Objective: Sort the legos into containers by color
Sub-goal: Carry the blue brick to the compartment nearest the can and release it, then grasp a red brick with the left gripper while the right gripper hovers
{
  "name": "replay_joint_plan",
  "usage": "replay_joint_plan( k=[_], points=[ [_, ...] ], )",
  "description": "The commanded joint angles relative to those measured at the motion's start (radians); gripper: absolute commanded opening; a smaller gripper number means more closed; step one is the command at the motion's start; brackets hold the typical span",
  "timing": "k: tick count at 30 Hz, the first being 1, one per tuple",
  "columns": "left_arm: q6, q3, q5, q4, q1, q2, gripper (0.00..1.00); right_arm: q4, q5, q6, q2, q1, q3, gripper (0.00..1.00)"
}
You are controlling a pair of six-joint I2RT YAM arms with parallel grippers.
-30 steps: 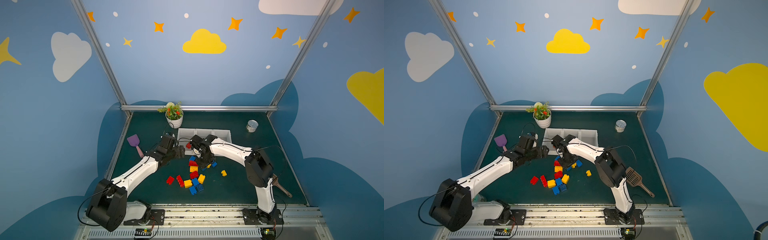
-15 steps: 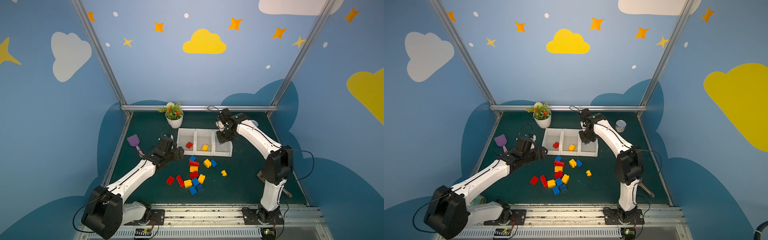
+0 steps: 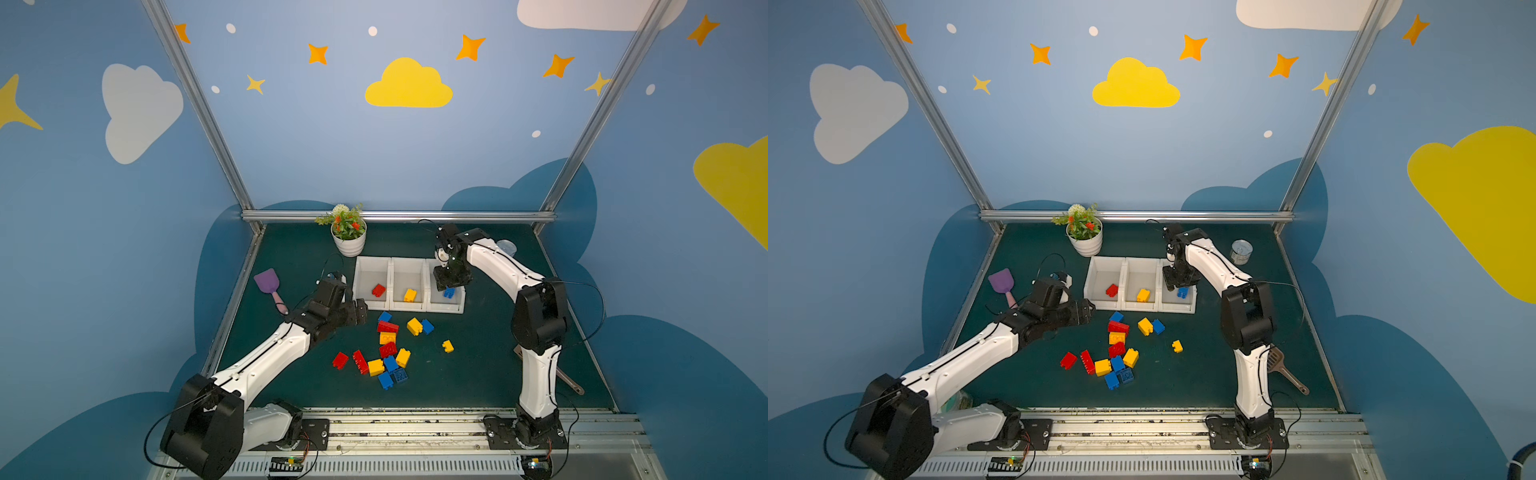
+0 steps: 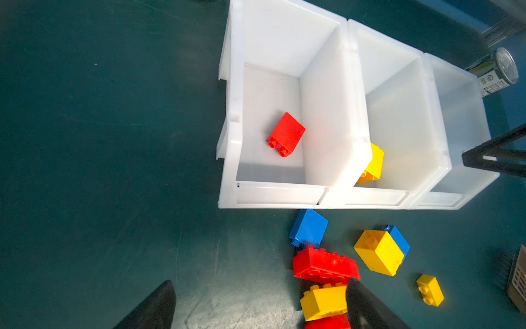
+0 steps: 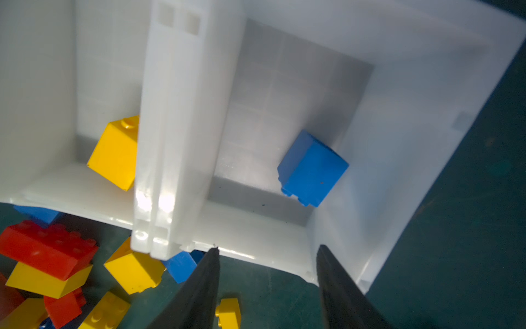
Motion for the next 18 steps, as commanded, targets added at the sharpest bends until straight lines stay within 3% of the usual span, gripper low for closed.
replay_joint_plan(
  k=[1,18],
  points=[
    [0.004,0.005,0.024,-0.017,0.001,0.005,0.93,-0.011,-0.022,0.012,-0.061,-0.006,0.001,0.56],
    [0.004,0.039,0.037,-0.127,-0.063,0.06,0.92,0.066,-0.103,0.106,-0.241,-0.002,-0.219,0.56]
  ],
)
